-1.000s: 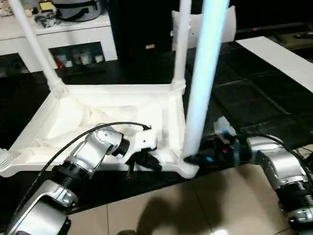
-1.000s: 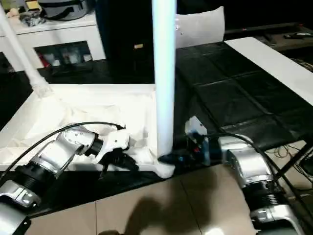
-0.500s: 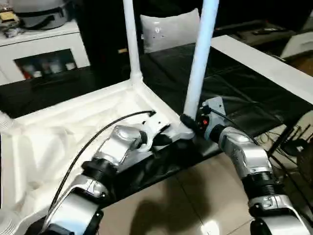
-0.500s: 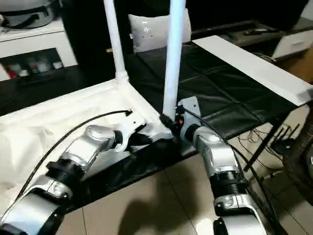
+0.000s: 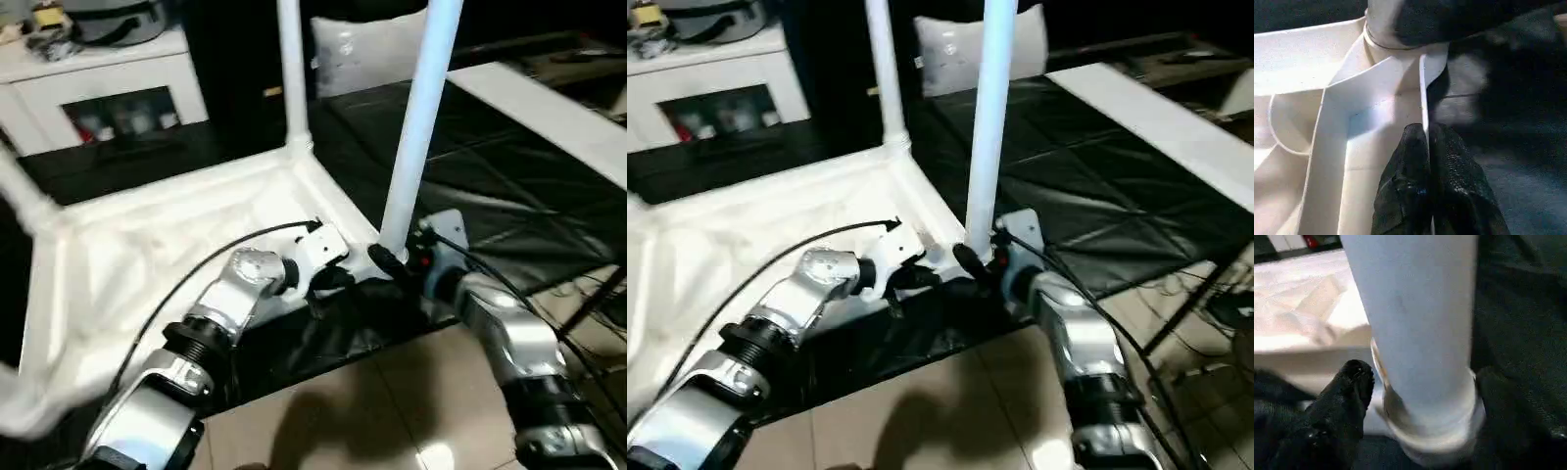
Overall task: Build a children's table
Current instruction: Rotate leg to tighten
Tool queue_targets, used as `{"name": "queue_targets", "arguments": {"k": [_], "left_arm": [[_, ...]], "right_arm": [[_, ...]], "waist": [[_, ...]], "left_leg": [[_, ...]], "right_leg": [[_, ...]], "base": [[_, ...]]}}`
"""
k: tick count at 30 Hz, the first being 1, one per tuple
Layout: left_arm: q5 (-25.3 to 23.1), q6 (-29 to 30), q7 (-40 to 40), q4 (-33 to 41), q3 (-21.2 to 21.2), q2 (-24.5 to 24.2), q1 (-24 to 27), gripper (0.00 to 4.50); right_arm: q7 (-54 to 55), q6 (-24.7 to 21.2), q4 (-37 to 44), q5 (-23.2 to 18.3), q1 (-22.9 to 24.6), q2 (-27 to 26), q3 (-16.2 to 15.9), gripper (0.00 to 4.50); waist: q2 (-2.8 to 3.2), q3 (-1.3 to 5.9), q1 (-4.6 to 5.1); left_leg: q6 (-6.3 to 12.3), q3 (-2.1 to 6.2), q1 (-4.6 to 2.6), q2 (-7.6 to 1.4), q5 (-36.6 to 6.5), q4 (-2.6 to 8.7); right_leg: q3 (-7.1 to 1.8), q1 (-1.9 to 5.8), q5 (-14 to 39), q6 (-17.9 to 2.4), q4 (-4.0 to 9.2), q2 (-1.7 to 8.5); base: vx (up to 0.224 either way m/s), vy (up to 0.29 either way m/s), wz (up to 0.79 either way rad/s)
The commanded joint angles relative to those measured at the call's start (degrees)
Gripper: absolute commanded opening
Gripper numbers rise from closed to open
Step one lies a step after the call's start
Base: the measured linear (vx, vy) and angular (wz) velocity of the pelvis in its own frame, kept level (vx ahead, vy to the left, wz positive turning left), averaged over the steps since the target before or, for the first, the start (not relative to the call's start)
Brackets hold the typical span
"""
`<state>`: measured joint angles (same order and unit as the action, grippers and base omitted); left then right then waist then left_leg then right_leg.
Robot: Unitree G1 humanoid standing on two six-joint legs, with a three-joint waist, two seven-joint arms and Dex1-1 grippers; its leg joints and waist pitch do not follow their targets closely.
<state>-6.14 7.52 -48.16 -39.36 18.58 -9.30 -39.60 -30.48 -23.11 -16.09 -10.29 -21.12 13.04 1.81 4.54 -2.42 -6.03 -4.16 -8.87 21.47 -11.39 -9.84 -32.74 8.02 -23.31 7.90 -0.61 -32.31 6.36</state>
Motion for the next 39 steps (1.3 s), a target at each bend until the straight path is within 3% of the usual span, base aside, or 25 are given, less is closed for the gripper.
{"name": "queue_targets", "arguments": {"k": [1, 2, 5, 7, 9, 10, 11, 12, 14, 15, 17, 19, 21, 24, 26, 27, 29, 30, 31, 32, 35, 36, 38, 39], "left_arm": [[0.19, -3.09, -0.29, 0.59, -0.99, -0.84, -0.99, 0.00], [0.54, -3.71, -1.06, 1.46, -1.15, -1.34, -0.69, 0.00], [0.63, -4.18, -2.00, 3.46, -0.85, -2.45, 0.49, 0.53], [0.85, -5.33, -2.05, 5.14, -0.74, -3.28, 1.94, 0.60], [1.02, -5.58, -1.95, 5.43, -0.89, -3.33, 2.24, 0.85], [1.45, -5.42, -0.30, 7.67, -2.07, -3.55, 3.59, 0.91], [1.48, -5.46, 0.31, 8.31, -2.42, -3.63, 3.99, 0.94], [1.84, -4.83, 1.34, 9.71, -3.33, -3.67, 4.68, 0.94], [3.49, -1.70, 3.56, 15.57, -6.39, -3.80, 7.37, 1.15], [3.64, -1.40, 3.82, 16.70, -6.73, -3.91, 7.96, 1.26], [3.85, -0.72, 4.41, 19.79, -7.29, -4.36, 9.68, 1.31], [2.71, 0.57, 5.01, 25.37, -7.16, -6.36, 13.32, 1.47], [1.61, 2.92, 6.55, 28.48, -7.85, -7.38, 15.59, 1.47], [1.22, 7.06, 9.04, 33.42, -9.63, -8.19, 19.68, 1.47], [1.71, 7.89, 8.92, 34.89, -10.01, -8.81, 21.57, 1.47], [2.21, 8.68, 8.71, 35.72, -10.08, -9.11, 22.41, 1.79], [2.96, 10.11, 8.97, 37.69, -10.83, -9.50, 24.04, 1.79], [3.23, 10.39, 9.51, 38.44, -11.30, -9.35, 24.62, 1.84], [3.53, 10.66, 10.49, 39.33, -11.78, -9.00, 25.27, 2.12], [3.81, 10.65, 12.10, 39.86, -12.61, -8.05, 25.68, 2.12], [6.12, 13.50, 18.47, 41.83, -16.63, -2.96, 27.22, 2.22], [6.40, 13.74, 19.02, 42.00, -16.97, -2.43, 27.36, 2.54], [7.51, 13.59, 19.69, 42.73, -17.49, -1.32, 27.95, 2.64], [7.60, 13.48, 20.10, 43.88, -17.19, -0.83, 28.52, 2.66]], "right_arm": [[-0.81, -0.69, 3.64, -0.62, 1.62, 1.03, -0.13, 3.98], [-1.41, -0.42, 5.66, -1.01, 3.12, 1.76, -0.01, 4.04], [-2.10, -0.35, 10.09, -1.96, 6.36, 2.67, 0.78, 4.09], [-2.03, -1.50, 14.72, -3.17, 9.63, 2.82, 1.85, 4.09], [-1.93, -1.58, 15.54, -3.34, 10.23, 2.85, 1.99, 4.09], [-1.39, 0.01, 17.52, -3.49, 12.03, 2.41, 2.45, 4.09], [-1.12, 0.38, 18.09, -3.53, 12.53, 2.21, 2.56, 4.09], [-0.54, 0.73, 19.25, -4.06, 13.21, 1.61, 3.01, 4.09], [2.04, -0.41, 23.75, -4.96, 14.84, 0.21, 3.25, 4.09], [2.17, -1.36, 24.42, -5.06, 15.05, 0.18, 2.94, 4.09], [2.21, -3.88, 26.27, -5.21, 15.76, 0.39, 1.74, 4.09], [0.05, -6.34, 28.77, -3.89, 16.93, 1.99, -2.87, 4.09], [-1.39, -4.71, 29.16, -2.83, 17.11, 2.31, -4.98, 4.09], [1.92, -2.52, 26.76, -0.28, 15.69, 0.90, -5.05, 4.09], [2.76, -1.90, 25.76, -0.09, 15.09, 0.51, -4.65, 4.09], [3.01, -2.17, 25.74, -0.35, 14.97, 0.58, -4.63, 4.09], [2.07, -2.58, 26.09, -1.12, 15.07, 1.24, -4.94, 4.09], [1.88, -2.65, 26.31, -1.11, 15.29, 1.60, -5.12, 4.09], [1.68, -2.43, 26.51, -1.01, 15.61, 1.89, -5.28, 4.09], [1.62, -2.44, 26.65, -1.03, 15.85, 1.94, -5.35, 4.09], [2.62, -3.38, 26.73, -0.16, 16.01, 1.42, -5.85, 4.09], [2.36, -3.03, 26.75, -0.07, 16.00, 1.51, -6.07, 4.09], [1.91, -2.81, 26.71, 0.33, 15.79, 1.95, -6.92, 4.09], [1.47, -1.98, 26.37, 0.90, 15.63, 2.45, -7.73, 4.09]], "waist": [[-1.24, 4.53, -0.51], [-0.97, 4.59, -0.81], [-1.04, 5.03, -1.02], [-1.02, 4.68, -1.07], [-0.99, 4.43, -1.03], [-0.55, 3.80, -0.75], [-0.29, 3.55, -0.73], [-0.40, 3.46, -0.64], [-0.63, 3.32, -0.38], [-0.52, 3.06, -0.21], [-0.73, 3.00, 0.12], [-0.67, 2.91, 0.42], [-0.68, 2.78, 1.01], [-1.12, 2.94, 0.98], [-0.93, 2.85, 1.08], [-0.86, 2.98, 1.04], [-0.83, 3.13, 0.99], [-0.89, 3.11, 0.85], [-0.79, 3.21, 0.77], [-0.81, 3.22, 0.69], [-0.76, 3.24, 0.58], [-0.95, 3.24, 0.58], [-1.04, 3.17, 0.59], [-0.51, 3.26, 0.11]], "left_leg": [[5.39, -0.27, 0.09, -1.14, -6.83, 2.75], [5.80, -0.24, 0.12, -1.24, -5.76, 2.65], [6.92, -0.08, 0.52, -1.26, -2.96, 2.21], [7.45, -0.17, 0.73, -1.28, -3.90, 2.23], [6.63, -0.31, 0.47, -1.30, -7.30, 2.49], [4.58, -0.48, 0.33, -1.20, -12.14, 2.98], [3.93, -0.43, 0.20, -1.18, -13.94, 3.12], [2.85, -0.42, -0.29, -1.11, -16.07, 3.25], [2.05, -0.31, -0.15, -1.03, -16.99, 3.52], [1.75, -0.24, -0.23, -1.07, -18.47, 3.80], [1.39, -0.24, -0.77, -0.77, -20.23, 3.65], [1.22, -0.01, -0.55, -0.87, -20.84, 3.91], [1.24, -0.08, -0.60, -0.72, -22.13, 3.83], [1.44, -0.21, -0.55, -0.65, -20.19, 3.65], [1.25, -0.02, -0.26, -0.78, -20.10, 3.89], [1.30, -0.10, -0.57, -0.80, -20.38, 3.81], [1.31, 0.00, -0.45, -0.94, -20.12, 3.92], [1.58, -0.15, -0.58, -0.92, -19.86, 3.90], [1.60, -0.17, -0.63, -0.95, -19.57, 3.85], [1.71, -0.09, -0.26, -1.03, -18.71, 3.94], [1.83, -0.25, -0.09, -1.00, -17.69, 3.78], [2.07, -0.28, 0.04, -0.90, -17.38, 3.74], [2.24, -0.30, 0.11, -0.73, -17.48, 3.66], [5.36, 2.64, 3.31, -0.04, -17.32, 4.80]], "right_leg": [[-3.09, 3.90, 11.75, -9.20, 2.94, 2.80], [-3.12, 3.82, 10.05, -9.52, 2.61, 2.78], [-3.08, 3.90, 4.68, -10.60, 1.81, 2.58], [-3.14, 3.74, 5.27, -10.54, 1.92, 2.59], [-3.11, 3.58, 10.32, -9.85, 2.55, 2.69], [-3.05, 3.29, 18.09, -8.10, 3.52, 2.47], [-2.97, 3.19, 21.07, -7.20, 3.79, 2.51], [-2.93, 2.98, 25.53, -5.63, 4.36, 2.51], [-2.98, 3.14, 28.04, -4.06, 4.60, 2.46], [-2.89, 2.84, 29.61, -3.36, 4.78, 2.23], [-2.76, 2.60, 32.82, -2.04, 5.22, 2.19], [-2.87, 2.64, 33.16, -1.24, 5.22, 2.07], [-2.80, 2.22, 34.14, -0.61, 5.45, 2.00], [-2.94, 2.01, 33.99, -0.32, 5.53, 2.01], [-2.93, 2.15, 33.35, -0.79, 5.25, 2.07], [-3.09, 1.94, 32.80, -0.81, 5.29, 2.01], [-3.25, 2.22, 30.62, -1.46, 4.85, 1.97], [-3.38, 1.99, 29.68, -1.74, 4.91, 1.80], [-3.47, 2.01, 28.78, -2.13, 4.71, 1.82], [-3.52, 2.37, 26.92, -2.83, 4.46, 1.90], [-3.50, 2.62, 25.05, -3.99, 4.33, 1.90], [-3.47, 2.69, 25.53, -3.69, 4.42, 1.92], [-3.34, 2.63, 27.79, -2.58, 4.63, 1.87], [-0.38, 5.32, 25.61, -3.06, 3.29, 3.21]], "base": [[0.000, 0.000, 0.00], [0.000, 0.000, 0.00], [0.000, 0.000, 0.00], [0.000, 0.000, 0.00], [0.000, 0.000, 0.00], [0.000, 0.000, 0.00], [0.000, 0.000, 0.00], [0.000, 0.000, 0.00], [0.000, 0.000, 0.00], [0.000, 0.000, 0.00], [0.000, 0.000, 0.00], [0.000, 0.000, 0.00], [0.000, 0.000, 0.00], [0.000, 0.000, 0.00], [0.000, 0.000, 0.00], [0.000, 0.000, 0.00], [0.000, 0.000, 0.00], [0.000, 0.000, 0.00], [0.000, 0.000, 0.00], [0.000, 0.000, 0.00], [0.000, 0.000, 0.00], [0.000, 0.000, 0.00], [0.000, 0.000, 0.00], [0.000, 0.000, 0.00]]}}
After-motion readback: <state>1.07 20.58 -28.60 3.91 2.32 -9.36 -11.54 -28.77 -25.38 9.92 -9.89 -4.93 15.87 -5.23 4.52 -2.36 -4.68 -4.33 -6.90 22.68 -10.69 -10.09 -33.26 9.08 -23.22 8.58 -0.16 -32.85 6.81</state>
